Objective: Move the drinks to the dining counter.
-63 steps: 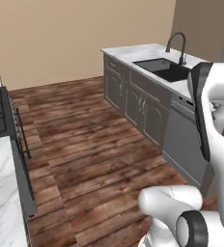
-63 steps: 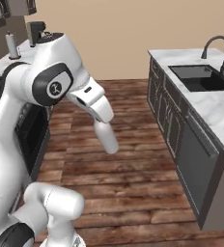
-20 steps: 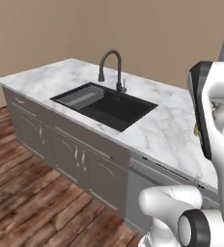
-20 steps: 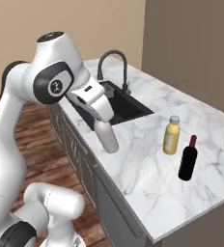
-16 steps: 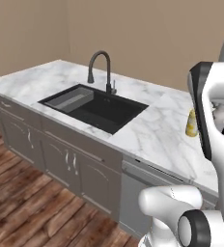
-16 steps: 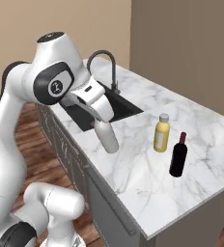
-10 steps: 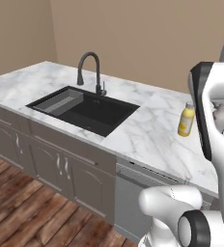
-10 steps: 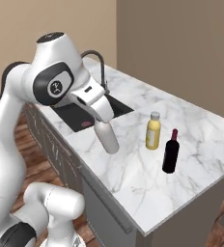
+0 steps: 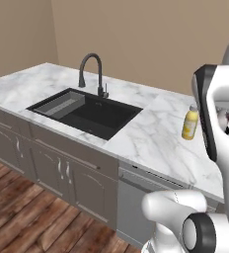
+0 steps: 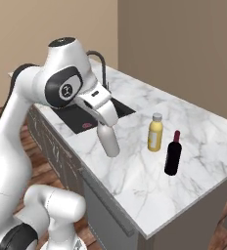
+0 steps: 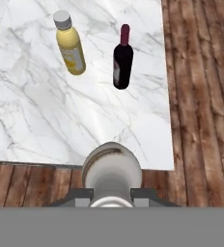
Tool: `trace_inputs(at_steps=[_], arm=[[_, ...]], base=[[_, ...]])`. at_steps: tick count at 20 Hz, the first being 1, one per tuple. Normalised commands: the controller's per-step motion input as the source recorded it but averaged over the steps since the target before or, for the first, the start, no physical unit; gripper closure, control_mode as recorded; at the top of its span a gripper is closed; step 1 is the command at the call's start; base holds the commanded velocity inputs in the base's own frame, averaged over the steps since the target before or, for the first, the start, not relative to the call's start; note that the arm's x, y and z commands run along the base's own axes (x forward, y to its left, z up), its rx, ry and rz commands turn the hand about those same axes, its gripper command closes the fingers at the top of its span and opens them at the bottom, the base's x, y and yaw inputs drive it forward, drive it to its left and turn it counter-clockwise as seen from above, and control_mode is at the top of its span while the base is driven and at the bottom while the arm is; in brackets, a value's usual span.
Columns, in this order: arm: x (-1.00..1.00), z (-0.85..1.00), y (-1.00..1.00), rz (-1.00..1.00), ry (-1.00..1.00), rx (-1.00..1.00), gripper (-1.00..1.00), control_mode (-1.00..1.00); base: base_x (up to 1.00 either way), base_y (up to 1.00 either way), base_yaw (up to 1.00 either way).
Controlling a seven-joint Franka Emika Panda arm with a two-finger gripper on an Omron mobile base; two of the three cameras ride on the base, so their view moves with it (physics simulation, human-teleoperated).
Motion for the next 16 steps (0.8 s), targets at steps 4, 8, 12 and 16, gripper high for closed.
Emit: trace_inputs(at_steps=[4, 8, 12, 16], arm=[[0.35, -0.31, 0.00, 0.00, 0.00, 0.06, 1.00, -1.00], [0.34, -0.34, 0.00, 0.00, 0.00, 0.01, 1.00, -1.00], [0.38, -0.38, 0.00, 0.00, 0.00, 0.00, 1.00, -1.00], [0.41, -0.38, 0.00, 0.00, 0.00, 0.05, 1.00, -1.00]], base=[[0.00, 0.00, 0.00], [0.00, 0.00, 0.00], [0.00, 0.00, 0.00], [0.00, 0.00, 0.00]])
